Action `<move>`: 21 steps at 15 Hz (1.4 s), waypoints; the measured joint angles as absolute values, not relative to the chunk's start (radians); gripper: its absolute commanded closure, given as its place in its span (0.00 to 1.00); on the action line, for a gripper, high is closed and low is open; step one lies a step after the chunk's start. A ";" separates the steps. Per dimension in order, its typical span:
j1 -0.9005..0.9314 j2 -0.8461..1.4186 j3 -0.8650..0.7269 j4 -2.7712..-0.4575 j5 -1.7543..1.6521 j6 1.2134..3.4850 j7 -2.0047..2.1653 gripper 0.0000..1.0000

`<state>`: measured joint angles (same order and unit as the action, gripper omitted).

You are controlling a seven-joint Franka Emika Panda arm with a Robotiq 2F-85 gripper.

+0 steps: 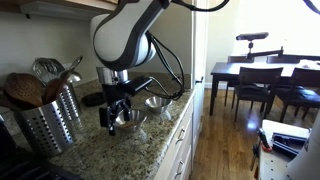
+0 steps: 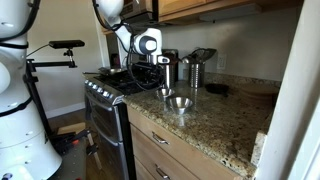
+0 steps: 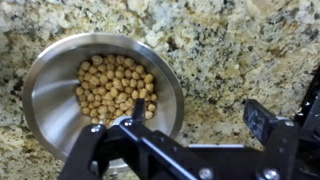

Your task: Pour the things in the bowl on the left into the bowl on the right

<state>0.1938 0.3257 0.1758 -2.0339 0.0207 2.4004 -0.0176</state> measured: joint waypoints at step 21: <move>0.192 0.375 0.155 -2.009 0.021 2.410 -0.017 0.00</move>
<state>0.1922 0.3752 0.1553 -2.0087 0.0208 2.4098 -0.0166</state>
